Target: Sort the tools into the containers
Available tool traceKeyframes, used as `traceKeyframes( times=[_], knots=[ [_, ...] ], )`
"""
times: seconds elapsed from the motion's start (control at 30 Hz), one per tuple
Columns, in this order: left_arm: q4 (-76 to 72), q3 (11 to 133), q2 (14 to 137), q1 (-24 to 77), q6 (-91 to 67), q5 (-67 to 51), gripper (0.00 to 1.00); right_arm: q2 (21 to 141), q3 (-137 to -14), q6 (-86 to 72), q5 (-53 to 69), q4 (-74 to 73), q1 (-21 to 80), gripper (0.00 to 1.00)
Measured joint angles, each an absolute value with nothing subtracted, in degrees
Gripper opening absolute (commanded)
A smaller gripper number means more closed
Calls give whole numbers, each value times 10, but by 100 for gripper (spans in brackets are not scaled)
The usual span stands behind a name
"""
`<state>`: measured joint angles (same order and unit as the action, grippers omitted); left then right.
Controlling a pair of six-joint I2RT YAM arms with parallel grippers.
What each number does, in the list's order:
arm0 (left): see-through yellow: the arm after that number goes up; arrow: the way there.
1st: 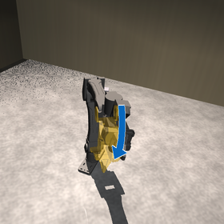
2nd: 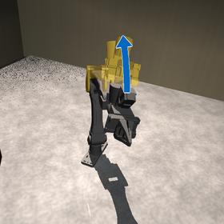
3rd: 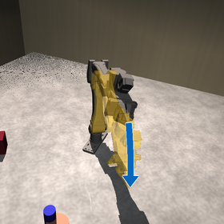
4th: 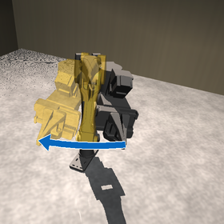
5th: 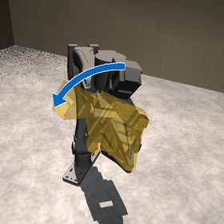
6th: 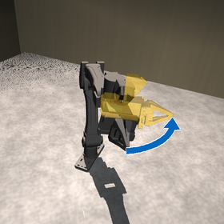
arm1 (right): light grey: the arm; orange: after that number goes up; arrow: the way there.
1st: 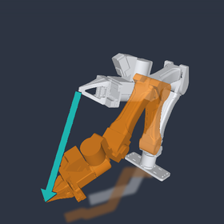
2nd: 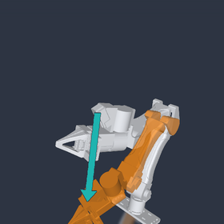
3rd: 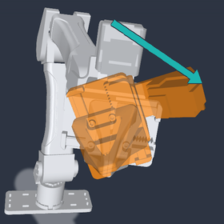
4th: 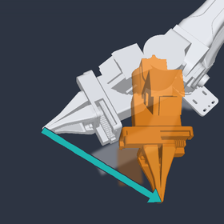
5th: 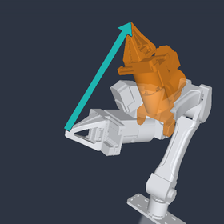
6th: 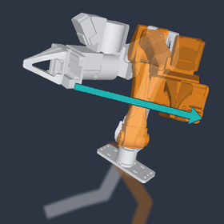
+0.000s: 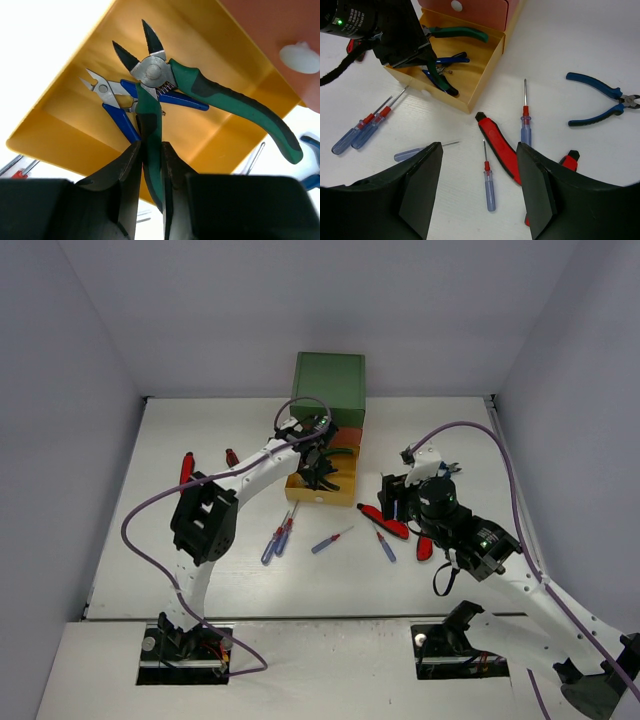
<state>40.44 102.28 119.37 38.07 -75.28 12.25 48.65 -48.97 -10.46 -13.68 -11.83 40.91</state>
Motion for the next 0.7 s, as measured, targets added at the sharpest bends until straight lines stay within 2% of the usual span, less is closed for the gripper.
traceKeyframes(
  times=[0.13,0.2,0.33,0.53,0.7],
  knots=[
    [404,1023,1207,382,-757,130,33,484,-488,-105,-145,-122,409,60],
    [403,1023,1210,382,-758,135,44,484,-487,-105,-150,-123,409,61],
    [401,1028,1211,382,-757,141,52,483,-487,-108,-172,-124,409,62],
    [396,1030,1204,385,-746,152,54,490,-487,-135,-227,-127,391,63],
    [392,1029,1161,396,-716,162,56,544,-493,-173,-246,-129,319,62]
  ],
)
